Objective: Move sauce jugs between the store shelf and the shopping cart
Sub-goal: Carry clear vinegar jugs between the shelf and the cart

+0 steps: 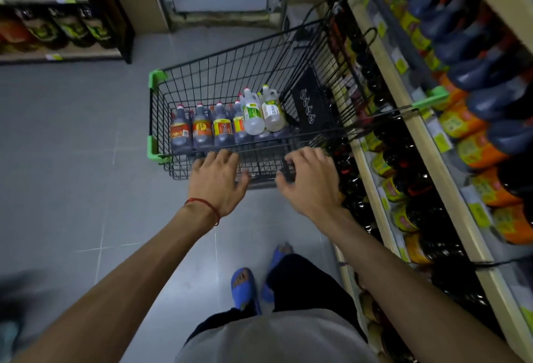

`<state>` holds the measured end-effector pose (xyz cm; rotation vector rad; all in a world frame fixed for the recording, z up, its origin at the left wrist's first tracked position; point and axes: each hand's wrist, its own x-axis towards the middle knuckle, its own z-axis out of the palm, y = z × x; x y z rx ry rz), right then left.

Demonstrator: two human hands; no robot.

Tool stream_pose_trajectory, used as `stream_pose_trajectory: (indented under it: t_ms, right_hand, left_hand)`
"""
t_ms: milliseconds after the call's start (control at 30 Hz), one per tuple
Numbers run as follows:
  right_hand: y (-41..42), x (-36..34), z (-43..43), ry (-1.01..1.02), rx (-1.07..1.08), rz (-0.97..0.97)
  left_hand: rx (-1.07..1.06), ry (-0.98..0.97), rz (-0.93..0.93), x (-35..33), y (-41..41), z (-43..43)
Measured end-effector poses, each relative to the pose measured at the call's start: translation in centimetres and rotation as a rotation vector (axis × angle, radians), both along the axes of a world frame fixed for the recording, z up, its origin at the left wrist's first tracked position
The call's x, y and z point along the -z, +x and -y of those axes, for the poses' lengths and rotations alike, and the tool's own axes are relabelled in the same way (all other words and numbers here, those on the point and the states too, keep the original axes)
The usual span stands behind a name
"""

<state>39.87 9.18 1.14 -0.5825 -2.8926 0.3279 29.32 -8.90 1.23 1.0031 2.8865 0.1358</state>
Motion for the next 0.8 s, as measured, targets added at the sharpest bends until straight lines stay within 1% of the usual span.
stream_pose_trajectory:
  t_ms: [267,400,533,667,800]
  right_hand:
    - [-12.2,3.4,-8.0,-0.068,0.032,-0.039]
    - [-18.7,4.7,-13.0,-0.158,0.012,0.049]
    - [-23.8,7.2,-16.8,-0.217,-0.006,0.128]
    - [-27.0,10.1,-18.7,-0.285,0.007,0.200]
    - [-29.0,14.1,-19.5,-0.361,0.039,0.271]
  left_hand:
    - [-0.001,-0.035,0.061,2.8,-12.1,-8.3]
    - [-0.072,-0.055,0.150,4.2,-17.4,-12.5]
    - [-0.103,-0.113,0.195,6.3,-20.8,-15.6]
    - [-0.130,-0.166,0.286,8.9,-22.6,-18.0]
    - [-0.177,-0.180,0.428,13.1,-24.6,-19.8]
